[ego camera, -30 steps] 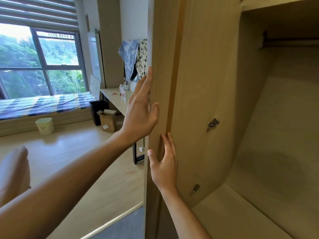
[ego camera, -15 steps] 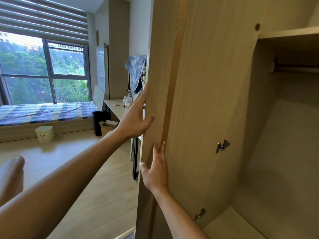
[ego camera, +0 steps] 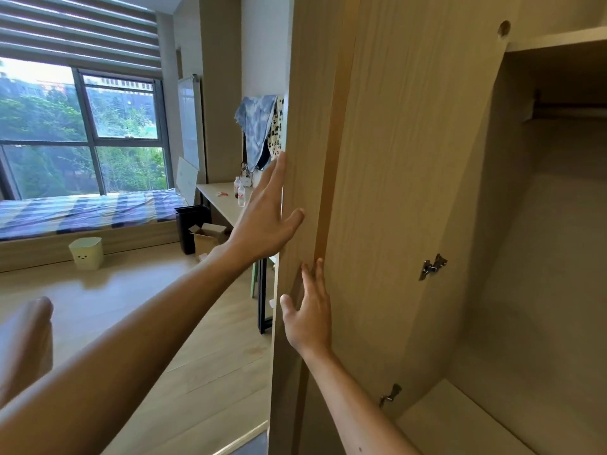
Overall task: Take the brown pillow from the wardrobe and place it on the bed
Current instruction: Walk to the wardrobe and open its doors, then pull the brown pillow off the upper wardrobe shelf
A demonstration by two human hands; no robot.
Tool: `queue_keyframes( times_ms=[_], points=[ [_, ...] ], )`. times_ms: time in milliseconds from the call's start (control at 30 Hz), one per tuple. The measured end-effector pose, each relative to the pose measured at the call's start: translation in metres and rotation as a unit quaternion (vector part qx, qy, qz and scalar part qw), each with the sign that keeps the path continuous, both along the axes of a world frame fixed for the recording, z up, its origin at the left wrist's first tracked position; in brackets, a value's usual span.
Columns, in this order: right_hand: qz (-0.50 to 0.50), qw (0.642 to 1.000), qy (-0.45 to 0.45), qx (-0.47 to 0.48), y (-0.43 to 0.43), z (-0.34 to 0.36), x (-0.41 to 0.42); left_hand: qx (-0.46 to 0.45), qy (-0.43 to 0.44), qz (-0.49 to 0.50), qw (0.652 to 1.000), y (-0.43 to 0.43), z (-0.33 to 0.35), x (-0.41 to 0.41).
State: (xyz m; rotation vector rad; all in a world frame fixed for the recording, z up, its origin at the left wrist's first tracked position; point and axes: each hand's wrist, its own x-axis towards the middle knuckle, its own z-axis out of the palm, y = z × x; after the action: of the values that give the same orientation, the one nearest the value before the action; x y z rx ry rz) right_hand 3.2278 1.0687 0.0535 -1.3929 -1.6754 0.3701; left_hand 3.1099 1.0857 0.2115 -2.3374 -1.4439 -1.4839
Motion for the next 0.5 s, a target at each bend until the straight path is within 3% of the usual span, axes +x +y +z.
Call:
queue_keyframes(
  times_ms=[167,300,500],
  points=[
    [-0.030,0.995,0.085,0.039,-0.010,-0.001,0.036,0.060,-0.082,0.017,0.995,-0.019,-0.005,0.038],
    [-0.077,0.989,0.105,0.075,-0.014,0.010,0.087,0.098,-0.083,0.004,0.992,-0.023,-0.004,0.080],
    [-0.160,0.969,0.118,0.144,-0.045,0.054,0.184,0.043,-0.107,-0.098,0.988,-0.027,0.000,0.165]
  ],
)
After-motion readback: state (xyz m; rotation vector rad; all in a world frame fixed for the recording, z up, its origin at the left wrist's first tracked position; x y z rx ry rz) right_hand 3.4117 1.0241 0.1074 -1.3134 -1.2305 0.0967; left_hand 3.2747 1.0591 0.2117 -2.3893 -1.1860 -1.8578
